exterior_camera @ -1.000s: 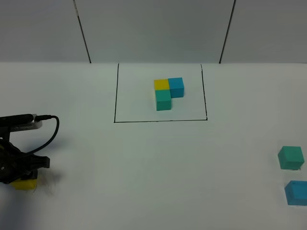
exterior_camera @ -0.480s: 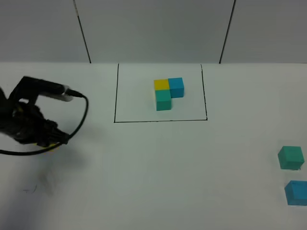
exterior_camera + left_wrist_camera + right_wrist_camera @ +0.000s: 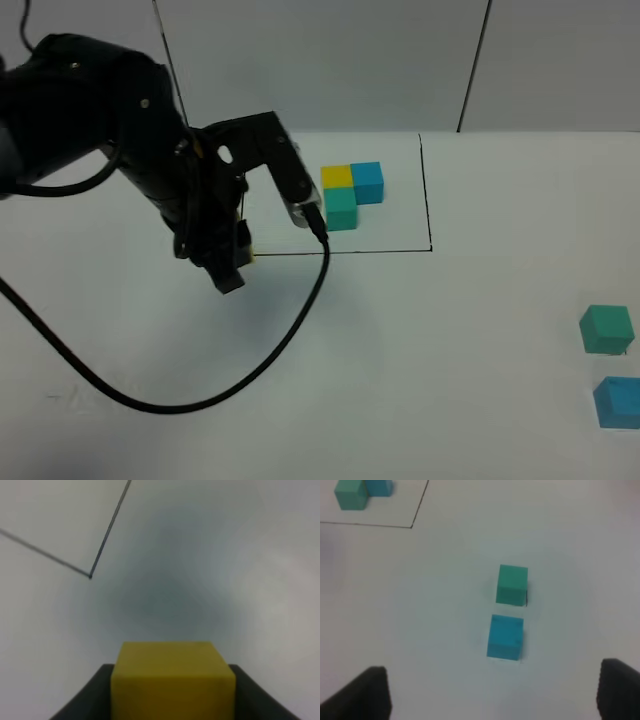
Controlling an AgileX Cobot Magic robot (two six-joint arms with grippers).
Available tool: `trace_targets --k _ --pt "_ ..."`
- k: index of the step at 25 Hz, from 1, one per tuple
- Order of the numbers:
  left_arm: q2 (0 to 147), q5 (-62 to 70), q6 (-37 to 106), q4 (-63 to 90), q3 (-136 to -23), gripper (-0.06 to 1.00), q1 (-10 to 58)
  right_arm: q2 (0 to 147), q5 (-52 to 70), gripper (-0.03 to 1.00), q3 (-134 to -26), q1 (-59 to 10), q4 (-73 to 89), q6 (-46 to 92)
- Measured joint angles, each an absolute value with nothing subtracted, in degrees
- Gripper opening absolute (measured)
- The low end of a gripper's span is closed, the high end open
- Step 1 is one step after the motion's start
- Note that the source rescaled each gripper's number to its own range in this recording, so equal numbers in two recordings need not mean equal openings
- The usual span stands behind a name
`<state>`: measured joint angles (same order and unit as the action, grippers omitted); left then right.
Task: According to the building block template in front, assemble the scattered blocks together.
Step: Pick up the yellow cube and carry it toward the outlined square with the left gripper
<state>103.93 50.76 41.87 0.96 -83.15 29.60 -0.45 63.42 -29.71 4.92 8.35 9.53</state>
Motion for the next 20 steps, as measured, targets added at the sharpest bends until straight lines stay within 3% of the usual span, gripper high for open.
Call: trace_targets --k 9,20 --pt "115.3 49.9 46.7 1.3 -91.1 0.0 37.4 -0.4 63.4 0.83 -29.7 4.9 8.4 9.5" --pt "123.9 45.9 51.3 6.4 -91.4 0.0 37.8 -0.4 63.4 0.83 -29.7 4.9 8.4 9.5"
